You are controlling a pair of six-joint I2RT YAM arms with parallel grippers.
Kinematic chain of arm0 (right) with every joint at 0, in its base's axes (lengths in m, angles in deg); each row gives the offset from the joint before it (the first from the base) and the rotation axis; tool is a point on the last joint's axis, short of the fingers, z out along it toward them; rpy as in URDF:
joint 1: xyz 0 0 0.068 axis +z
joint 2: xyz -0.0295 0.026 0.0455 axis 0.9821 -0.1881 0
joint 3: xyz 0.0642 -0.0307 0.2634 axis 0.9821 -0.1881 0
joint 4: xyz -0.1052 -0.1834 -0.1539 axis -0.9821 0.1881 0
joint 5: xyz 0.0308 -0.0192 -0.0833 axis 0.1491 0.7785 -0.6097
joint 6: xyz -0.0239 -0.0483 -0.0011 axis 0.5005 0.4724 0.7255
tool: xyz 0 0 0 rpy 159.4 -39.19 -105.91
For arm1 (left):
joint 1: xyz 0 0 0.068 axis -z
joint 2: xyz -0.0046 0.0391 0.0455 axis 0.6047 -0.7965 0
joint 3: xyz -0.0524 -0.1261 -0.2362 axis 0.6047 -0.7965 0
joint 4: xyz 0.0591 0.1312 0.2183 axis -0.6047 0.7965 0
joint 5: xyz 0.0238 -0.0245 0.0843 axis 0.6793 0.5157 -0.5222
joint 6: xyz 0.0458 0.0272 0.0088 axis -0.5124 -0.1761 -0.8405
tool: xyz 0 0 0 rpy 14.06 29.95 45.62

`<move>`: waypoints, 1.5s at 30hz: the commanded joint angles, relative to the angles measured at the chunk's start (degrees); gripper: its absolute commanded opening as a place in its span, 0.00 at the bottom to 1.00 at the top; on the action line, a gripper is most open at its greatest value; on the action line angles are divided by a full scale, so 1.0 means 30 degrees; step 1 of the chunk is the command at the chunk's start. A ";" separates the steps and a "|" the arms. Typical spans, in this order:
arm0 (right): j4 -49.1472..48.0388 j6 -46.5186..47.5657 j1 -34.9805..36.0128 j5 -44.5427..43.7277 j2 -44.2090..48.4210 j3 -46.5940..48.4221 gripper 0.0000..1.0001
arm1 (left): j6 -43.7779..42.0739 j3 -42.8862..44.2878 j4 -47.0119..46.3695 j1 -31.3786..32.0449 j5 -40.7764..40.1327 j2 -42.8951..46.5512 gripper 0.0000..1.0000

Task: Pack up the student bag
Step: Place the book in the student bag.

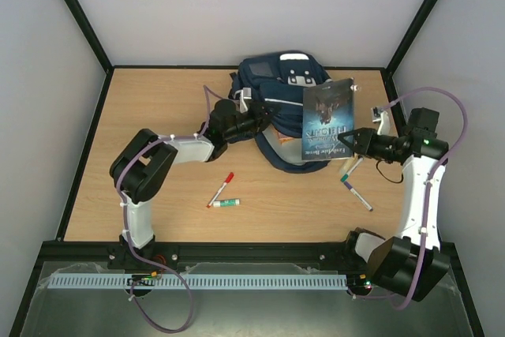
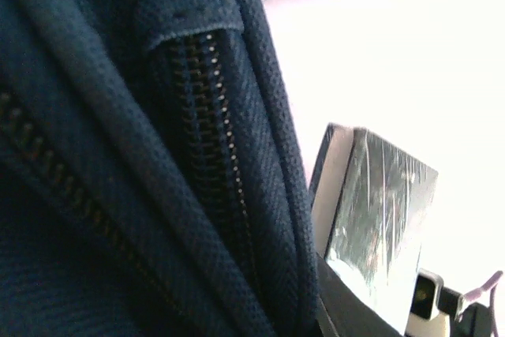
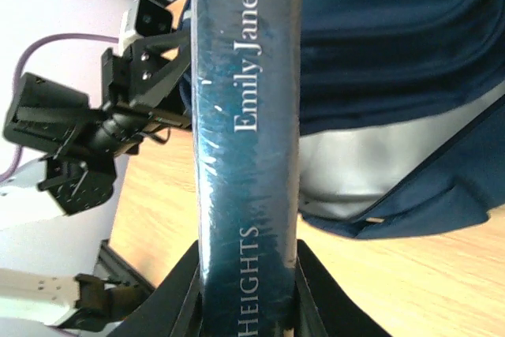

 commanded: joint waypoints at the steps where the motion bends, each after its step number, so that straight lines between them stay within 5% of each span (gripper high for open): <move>1: 0.1324 0.0247 0.0145 0.3693 0.0763 -0.0654 0.01 | 0.0180 0.0955 -0.3512 -0.1042 -0.1676 0.1086 0.08; 11: 0.4700 0.0336 0.2704 0.3192 -0.0224 0.0331 0.01 | 0.1804 0.1015 -0.4713 -0.2007 -0.3580 0.1153 0.07; 16: 0.5556 -0.0066 0.3856 0.2938 0.0354 -0.1624 0.01 | 0.3403 0.1782 -0.5783 -0.2217 -0.3875 0.0266 0.08; 24: 0.4992 -0.1065 0.5994 0.2347 -0.0011 -0.2760 0.01 | 0.4136 0.2083 -0.6295 -0.2354 -0.3530 0.0030 0.08; 45: -0.0999 -0.4141 0.7021 0.8111 -0.6622 -0.3051 0.01 | 0.4073 -0.0361 -0.4945 -0.3062 -0.0305 0.3313 0.09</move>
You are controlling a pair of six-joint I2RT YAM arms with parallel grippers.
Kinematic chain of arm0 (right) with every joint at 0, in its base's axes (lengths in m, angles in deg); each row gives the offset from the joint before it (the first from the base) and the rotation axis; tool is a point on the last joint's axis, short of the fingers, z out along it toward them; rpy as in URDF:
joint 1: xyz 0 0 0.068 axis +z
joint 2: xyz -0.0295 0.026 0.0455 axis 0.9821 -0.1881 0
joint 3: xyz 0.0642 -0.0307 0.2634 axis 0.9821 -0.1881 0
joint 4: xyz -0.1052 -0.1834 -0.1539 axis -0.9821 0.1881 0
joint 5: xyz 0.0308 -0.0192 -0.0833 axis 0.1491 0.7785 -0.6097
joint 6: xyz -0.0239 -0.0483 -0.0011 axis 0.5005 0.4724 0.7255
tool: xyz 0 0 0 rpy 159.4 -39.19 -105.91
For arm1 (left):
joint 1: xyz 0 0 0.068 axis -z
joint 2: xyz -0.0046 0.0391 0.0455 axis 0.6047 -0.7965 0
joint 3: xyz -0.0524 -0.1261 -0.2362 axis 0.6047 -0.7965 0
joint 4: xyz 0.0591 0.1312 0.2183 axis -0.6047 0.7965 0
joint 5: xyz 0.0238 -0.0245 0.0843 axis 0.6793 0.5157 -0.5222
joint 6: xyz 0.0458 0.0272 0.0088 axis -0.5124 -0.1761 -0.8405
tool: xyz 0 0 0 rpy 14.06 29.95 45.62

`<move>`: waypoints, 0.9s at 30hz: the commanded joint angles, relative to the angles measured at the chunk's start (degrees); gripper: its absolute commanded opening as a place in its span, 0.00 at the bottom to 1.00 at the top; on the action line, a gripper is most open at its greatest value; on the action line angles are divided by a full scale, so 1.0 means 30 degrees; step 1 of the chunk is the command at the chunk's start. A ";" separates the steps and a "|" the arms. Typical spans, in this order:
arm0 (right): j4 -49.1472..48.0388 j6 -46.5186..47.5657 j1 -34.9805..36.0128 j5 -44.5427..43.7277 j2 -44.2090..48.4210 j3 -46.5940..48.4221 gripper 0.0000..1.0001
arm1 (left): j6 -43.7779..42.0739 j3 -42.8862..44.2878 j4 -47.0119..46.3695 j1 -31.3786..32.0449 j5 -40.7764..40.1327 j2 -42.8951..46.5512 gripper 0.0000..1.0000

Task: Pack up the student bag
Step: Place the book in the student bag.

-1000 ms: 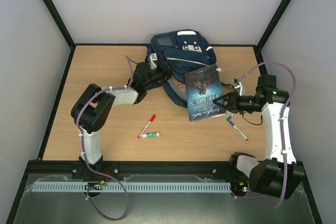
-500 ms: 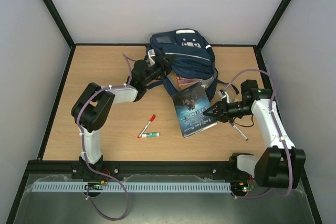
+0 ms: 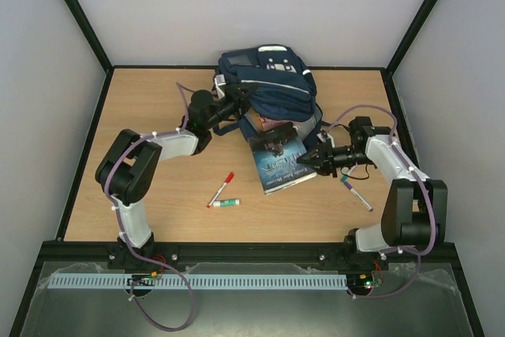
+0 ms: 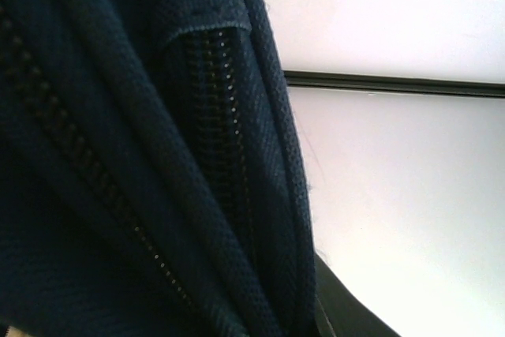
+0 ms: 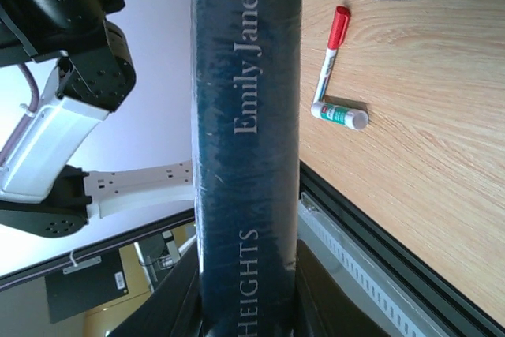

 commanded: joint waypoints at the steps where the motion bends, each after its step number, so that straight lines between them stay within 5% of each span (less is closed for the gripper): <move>1: -0.1845 -0.0214 0.0240 0.3445 -0.1000 0.0439 0.01 | -0.0500 0.0185 -0.2880 -0.0450 0.1017 0.2019 0.10; 5: -0.2481 0.0731 0.0229 0.4511 -0.2829 0.1148 0.01 | -0.1150 0.0115 -0.1855 -0.0716 0.1656 0.2570 0.09; 12: 0.4070 0.8670 0.0093 0.6282 -0.6424 0.5952 0.01 | -0.2647 -0.0191 0.0590 -0.1094 0.2280 0.3401 0.09; 23: 0.4210 0.8686 -0.0094 0.5807 -0.9205 0.7419 0.01 | -0.3226 -0.0446 0.1896 -0.1323 0.3012 0.3530 0.10; 27: 0.6498 1.0961 -0.0078 0.5934 -1.1077 0.8905 0.01 | -0.3401 -0.0512 0.2167 -0.1352 0.3190 0.3528 0.10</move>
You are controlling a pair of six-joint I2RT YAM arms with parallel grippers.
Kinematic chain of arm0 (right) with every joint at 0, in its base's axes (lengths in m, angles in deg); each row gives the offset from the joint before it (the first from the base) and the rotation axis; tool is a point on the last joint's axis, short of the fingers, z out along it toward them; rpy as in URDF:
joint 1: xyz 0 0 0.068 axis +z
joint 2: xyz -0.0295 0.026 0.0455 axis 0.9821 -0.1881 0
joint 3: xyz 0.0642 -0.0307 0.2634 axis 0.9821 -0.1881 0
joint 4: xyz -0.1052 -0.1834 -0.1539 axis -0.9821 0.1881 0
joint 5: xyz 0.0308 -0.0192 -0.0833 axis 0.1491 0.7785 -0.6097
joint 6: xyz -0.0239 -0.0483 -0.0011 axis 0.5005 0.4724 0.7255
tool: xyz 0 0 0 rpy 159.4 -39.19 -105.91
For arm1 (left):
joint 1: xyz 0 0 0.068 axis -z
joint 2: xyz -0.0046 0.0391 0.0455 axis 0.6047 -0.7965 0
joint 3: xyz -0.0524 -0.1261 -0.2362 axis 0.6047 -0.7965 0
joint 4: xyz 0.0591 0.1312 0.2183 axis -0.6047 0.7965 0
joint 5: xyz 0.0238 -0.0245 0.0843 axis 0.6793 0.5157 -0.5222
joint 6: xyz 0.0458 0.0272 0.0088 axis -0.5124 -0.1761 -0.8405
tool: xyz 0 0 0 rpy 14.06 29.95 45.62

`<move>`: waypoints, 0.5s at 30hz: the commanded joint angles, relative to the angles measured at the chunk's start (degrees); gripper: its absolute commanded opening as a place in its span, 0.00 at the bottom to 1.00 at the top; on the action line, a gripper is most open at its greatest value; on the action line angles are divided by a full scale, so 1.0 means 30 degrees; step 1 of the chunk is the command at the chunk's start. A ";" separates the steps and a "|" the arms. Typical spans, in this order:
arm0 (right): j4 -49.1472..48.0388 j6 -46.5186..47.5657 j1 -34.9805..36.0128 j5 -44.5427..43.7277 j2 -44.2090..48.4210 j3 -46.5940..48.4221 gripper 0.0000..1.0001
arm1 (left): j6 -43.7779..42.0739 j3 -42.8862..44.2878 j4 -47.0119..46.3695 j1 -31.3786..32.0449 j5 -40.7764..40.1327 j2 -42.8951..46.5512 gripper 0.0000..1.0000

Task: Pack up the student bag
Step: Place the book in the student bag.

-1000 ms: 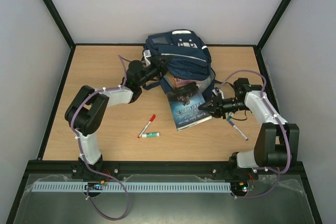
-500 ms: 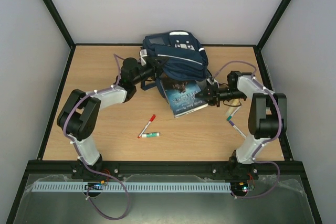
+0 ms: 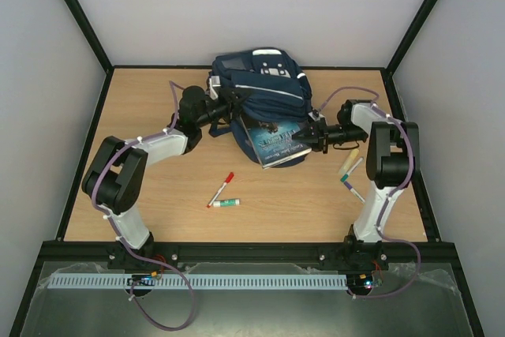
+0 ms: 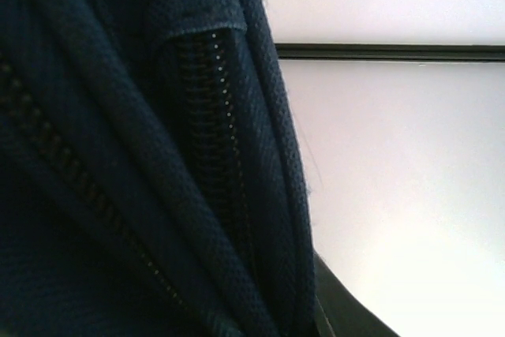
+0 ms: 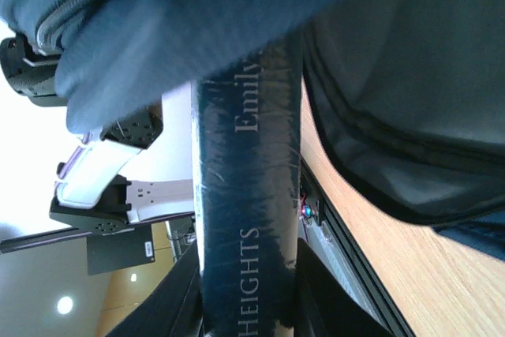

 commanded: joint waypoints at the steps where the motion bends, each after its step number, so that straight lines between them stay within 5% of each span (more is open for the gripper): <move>1: 0.3589 0.3722 -0.0129 0.2642 -0.1719 0.2454 0.01 | -0.0938 0.0255 -0.1830 -0.0238 0.0577 0.1361 0.10; 6: 0.3141 0.2694 -0.0103 0.2165 -0.3013 0.3924 0.01 | -0.1647 0.0799 -0.0584 -0.0351 0.1160 0.1474 0.10; 9: -0.0605 -0.2206 -0.0100 0.1290 -0.2796 0.2861 0.01 | -0.2106 0.1222 0.0300 -0.0355 0.1251 0.1460 0.11; 12: -0.7725 -1.0209 -0.0100 -0.0419 -0.1658 -0.0133 0.01 | -0.2226 0.1542 0.0507 -0.0348 0.1395 0.1264 0.11; 15: -1.1091 -1.2725 0.0139 -0.1583 -0.1156 -0.0530 0.01 | -0.2278 0.1677 0.0582 -0.0339 0.1582 0.1111 0.11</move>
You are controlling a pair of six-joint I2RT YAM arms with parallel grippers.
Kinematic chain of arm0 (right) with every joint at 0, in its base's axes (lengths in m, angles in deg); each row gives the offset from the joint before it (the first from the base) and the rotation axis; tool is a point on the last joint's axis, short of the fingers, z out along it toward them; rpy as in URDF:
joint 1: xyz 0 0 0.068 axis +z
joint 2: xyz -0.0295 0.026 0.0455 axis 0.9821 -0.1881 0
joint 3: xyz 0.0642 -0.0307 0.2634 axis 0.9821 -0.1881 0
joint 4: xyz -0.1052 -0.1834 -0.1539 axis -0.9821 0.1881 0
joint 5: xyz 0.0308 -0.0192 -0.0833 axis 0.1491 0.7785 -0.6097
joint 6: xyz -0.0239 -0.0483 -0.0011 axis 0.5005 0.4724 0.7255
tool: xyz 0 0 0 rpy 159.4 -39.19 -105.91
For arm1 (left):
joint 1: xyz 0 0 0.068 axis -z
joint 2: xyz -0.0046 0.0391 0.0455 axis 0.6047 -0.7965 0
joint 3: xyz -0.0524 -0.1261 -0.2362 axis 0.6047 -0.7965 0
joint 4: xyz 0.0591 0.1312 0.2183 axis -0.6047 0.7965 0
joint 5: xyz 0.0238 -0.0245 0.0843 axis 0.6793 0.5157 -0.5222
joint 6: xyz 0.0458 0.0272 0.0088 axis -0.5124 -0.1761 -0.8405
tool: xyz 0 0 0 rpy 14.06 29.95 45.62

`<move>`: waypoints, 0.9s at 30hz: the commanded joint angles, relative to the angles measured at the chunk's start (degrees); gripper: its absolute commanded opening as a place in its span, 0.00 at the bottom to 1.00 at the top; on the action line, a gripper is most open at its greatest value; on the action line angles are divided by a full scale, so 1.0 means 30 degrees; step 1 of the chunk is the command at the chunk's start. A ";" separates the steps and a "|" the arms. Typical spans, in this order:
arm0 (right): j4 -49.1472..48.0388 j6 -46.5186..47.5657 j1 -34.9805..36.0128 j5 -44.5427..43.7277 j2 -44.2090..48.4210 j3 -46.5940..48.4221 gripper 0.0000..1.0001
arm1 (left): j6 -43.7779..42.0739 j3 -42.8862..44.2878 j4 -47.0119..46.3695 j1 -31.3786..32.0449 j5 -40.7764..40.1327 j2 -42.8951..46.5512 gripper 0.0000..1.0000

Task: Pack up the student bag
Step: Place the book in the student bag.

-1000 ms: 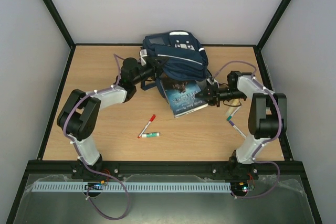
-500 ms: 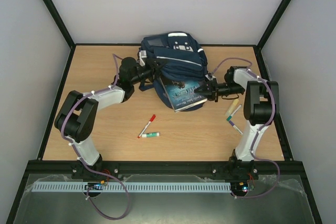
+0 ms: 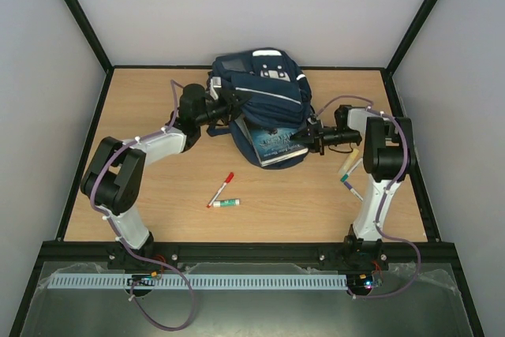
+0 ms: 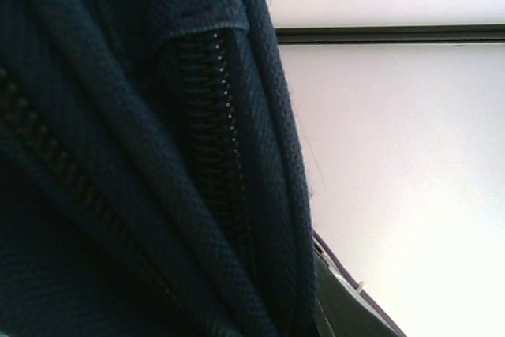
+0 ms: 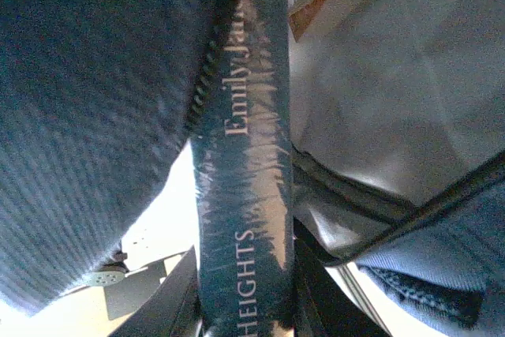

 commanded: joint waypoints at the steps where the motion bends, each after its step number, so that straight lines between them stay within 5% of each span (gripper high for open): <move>1: -0.6637 -0.7044 0.0175 -0.0834 0.1196 -0.0356 0.01 | -0.0837 0.1306 -0.1473 -0.0153 0.0761 0.0924 0.12; 7: -0.7200 -0.7427 0.0190 -0.2104 -0.0520 0.1694 0.02 | -0.1068 0.1519 -0.1237 -0.0158 0.1190 0.0538 0.12; 12: -0.9087 -0.8660 0.0245 -0.3635 -0.1629 0.2577 0.18 | -0.1190 0.1800 -0.1120 -0.0158 0.1507 0.0079 0.12; 18: -0.6947 -0.6607 0.0376 -0.4531 -0.1531 0.4087 0.44 | -0.1564 0.1771 -0.0601 -0.0171 0.1751 -0.0091 0.12; 27: -0.6702 -0.4244 0.0397 -0.5301 0.1166 0.1640 0.54 | -0.2479 0.0969 0.0873 -0.0188 0.2784 0.0138 0.13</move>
